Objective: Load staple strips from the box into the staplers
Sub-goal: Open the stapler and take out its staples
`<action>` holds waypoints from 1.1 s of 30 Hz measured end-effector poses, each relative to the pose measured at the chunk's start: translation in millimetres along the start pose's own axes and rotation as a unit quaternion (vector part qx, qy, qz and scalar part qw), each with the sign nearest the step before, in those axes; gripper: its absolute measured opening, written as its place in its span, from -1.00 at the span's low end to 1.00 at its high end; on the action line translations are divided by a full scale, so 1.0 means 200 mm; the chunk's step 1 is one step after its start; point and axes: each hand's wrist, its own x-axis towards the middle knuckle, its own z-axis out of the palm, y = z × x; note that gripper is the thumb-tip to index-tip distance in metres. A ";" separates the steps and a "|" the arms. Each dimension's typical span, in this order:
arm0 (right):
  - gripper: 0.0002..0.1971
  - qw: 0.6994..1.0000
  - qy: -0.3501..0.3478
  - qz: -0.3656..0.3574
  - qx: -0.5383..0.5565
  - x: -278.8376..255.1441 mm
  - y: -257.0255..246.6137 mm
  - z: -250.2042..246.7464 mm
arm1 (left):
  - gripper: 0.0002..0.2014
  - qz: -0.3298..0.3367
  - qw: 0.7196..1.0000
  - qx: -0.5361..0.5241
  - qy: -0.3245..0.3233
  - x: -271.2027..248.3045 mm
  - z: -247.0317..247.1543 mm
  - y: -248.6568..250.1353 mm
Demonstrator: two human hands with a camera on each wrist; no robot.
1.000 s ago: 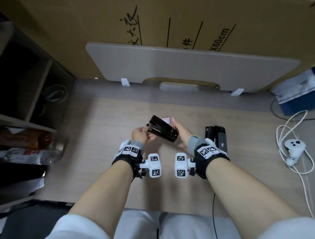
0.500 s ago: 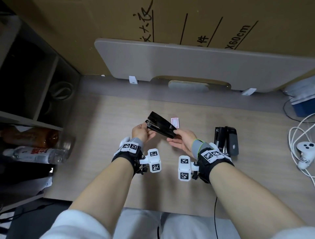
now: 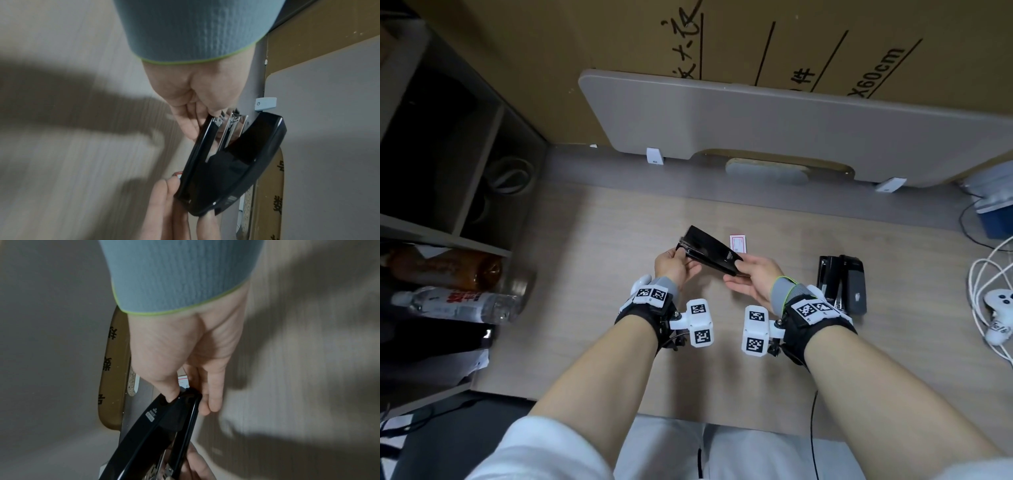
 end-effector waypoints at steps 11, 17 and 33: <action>-0.65 0.997 0.056 -0.010 -0.056 -0.01 -0.06 -0.02 | -0.84 -0.007 0.998 0.058 -0.021 -0.01 0.06 -0.06; -0.63 0.959 0.004 -0.098 -0.268 -0.06 -0.09 -0.03 | -0.86 -0.053 0.988 0.117 -0.089 -0.08 0.09 -0.18; -0.42 0.865 0.044 -0.062 -0.495 -0.01 -0.01 -0.11 | -0.80 -0.025 0.942 0.316 -0.106 -0.10 0.10 -0.20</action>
